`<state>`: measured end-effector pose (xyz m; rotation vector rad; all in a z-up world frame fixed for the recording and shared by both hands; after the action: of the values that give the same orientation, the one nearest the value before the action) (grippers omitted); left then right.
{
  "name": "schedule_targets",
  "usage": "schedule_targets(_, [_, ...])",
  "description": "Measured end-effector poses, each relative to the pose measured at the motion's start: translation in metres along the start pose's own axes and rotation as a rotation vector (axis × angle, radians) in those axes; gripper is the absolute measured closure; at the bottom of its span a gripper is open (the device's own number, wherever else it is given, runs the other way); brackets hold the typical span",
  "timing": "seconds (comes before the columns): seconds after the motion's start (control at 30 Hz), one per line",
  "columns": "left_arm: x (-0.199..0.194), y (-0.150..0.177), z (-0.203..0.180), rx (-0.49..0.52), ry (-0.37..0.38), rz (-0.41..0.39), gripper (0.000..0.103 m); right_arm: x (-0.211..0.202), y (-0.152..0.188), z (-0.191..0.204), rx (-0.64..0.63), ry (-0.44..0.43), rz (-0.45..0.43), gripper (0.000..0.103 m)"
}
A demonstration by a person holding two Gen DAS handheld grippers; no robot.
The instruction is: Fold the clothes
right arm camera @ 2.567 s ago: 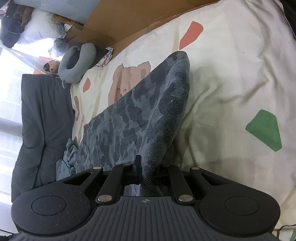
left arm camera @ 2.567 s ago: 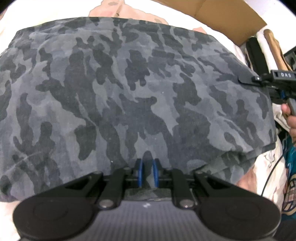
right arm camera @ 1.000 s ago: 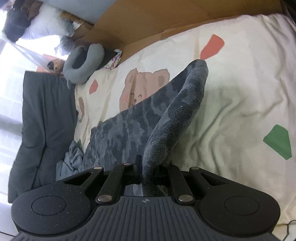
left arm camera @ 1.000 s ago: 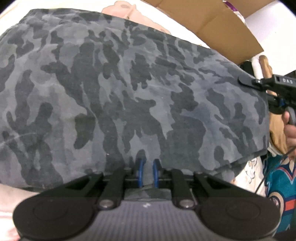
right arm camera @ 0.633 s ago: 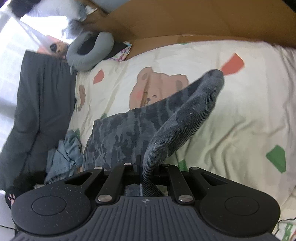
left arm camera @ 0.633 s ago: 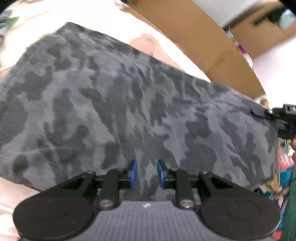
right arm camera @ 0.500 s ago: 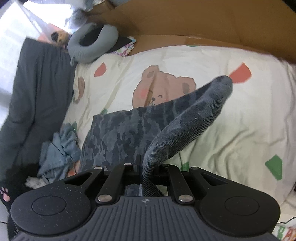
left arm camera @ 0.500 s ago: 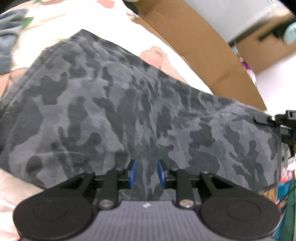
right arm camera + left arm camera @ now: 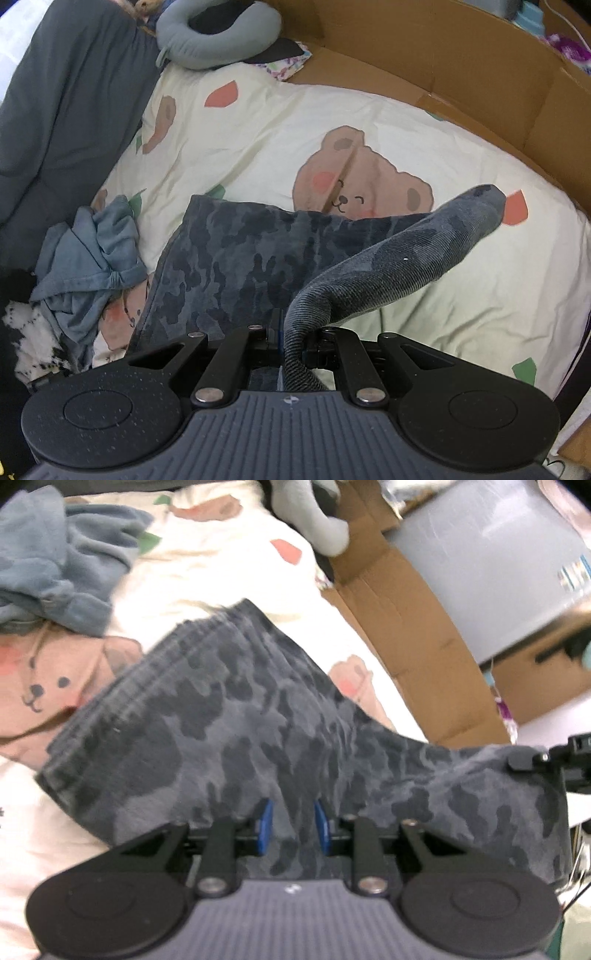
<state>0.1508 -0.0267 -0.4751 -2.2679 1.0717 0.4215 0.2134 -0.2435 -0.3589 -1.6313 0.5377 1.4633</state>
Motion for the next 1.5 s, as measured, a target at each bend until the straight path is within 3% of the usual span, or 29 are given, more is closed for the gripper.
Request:
schedule_targets(0.23, [-0.021, -0.008, 0.018, -0.042, 0.013, -0.039, 0.077, -0.005, -0.009, 0.042, -0.047, 0.034, 0.007, 0.096])
schedule_targets(0.83, [-0.048, -0.016, 0.050, -0.109, -0.009, -0.102, 0.077, 0.019, -0.026, 0.133, -0.108, 0.013, 0.018, 0.096])
schedule_targets(1.5, [-0.078, -0.026, 0.076, -0.152, -0.052, -0.172, 0.077, 0.106, -0.019, 0.229, -0.214, 0.062, 0.106, 0.096])
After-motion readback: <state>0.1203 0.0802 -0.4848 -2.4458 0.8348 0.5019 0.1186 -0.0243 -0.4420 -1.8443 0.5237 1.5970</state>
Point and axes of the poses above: each gripper's, at about its wrist camera, not at the fingertips, and x roughly the way its jaws point, z to its left, y to its underside, the point moved 6 cm from there along x, roughly the way its jaws point, and after that the axes turned 15 degrees about y, right-handed, at the moved point
